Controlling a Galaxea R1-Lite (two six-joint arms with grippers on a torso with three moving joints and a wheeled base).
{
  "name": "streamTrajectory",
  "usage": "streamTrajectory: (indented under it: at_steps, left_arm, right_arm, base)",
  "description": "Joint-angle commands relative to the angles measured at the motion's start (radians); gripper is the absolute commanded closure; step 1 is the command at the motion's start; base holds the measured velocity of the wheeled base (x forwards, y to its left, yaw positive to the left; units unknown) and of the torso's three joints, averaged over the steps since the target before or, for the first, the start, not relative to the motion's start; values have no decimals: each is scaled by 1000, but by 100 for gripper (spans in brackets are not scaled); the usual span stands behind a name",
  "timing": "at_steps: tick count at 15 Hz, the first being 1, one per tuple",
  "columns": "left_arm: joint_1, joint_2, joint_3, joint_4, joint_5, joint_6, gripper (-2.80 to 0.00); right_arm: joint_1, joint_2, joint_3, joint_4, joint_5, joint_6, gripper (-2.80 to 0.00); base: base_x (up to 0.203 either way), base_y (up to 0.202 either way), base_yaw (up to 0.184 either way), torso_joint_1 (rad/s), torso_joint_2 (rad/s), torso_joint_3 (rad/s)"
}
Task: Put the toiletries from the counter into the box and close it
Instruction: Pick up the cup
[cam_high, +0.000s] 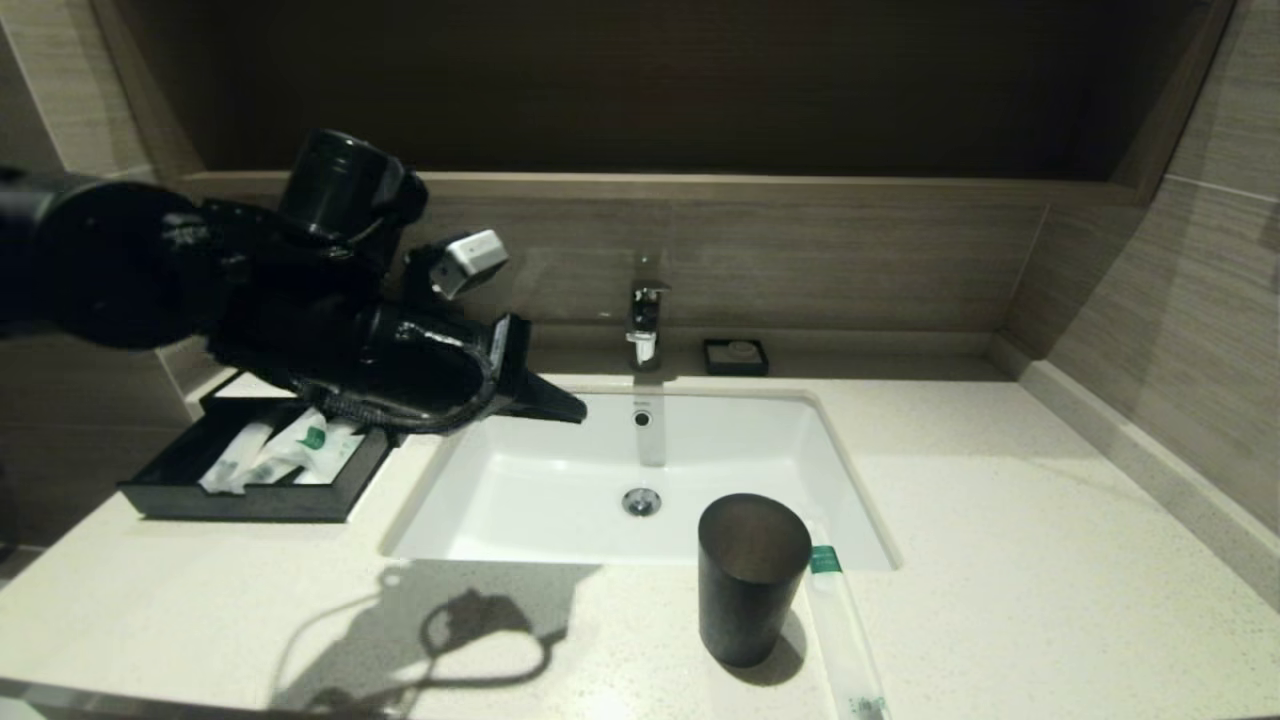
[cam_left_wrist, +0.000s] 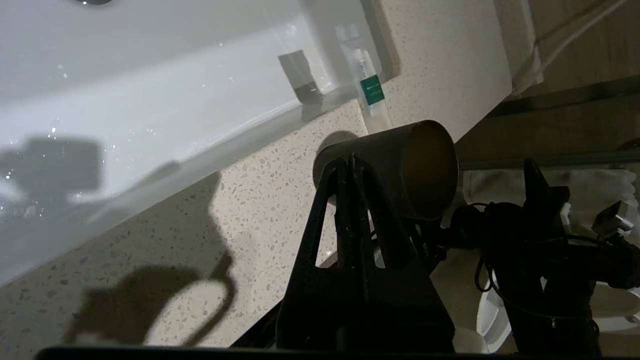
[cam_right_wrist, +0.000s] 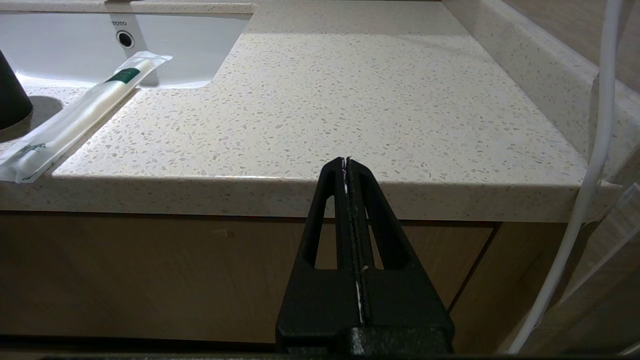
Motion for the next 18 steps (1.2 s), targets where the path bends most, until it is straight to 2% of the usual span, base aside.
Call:
streamTrajectory:
  at_steps: [1,3,7,15,18]
  left_arm:
    - [-26,65,-96,107,16,-2,0]
    - [-49,87,-167,207,38,-2,0]
    - [-122,112,-243,328,94,1,0]
    - [-176,99,-279,360,96,4,0]
    - [-218,90,-284,371,97,1,0]
  right_arm:
    - [0,0,0,0,0,0,0]
    - [0,-1,0,0,0,0,0]
    - [0,0,0,0,0,0,0]
    - [0,0,0,0,0,0,0]
    - [0,0,0,0,0,0,0]
  base:
    - [0,0,0,0,0,0]
    - [0,0,0,0,0,0]
    - [0,0,0,0,0,0]
    - [0,0,0,0,0,0]
    - [0,0,0,0,0,0]
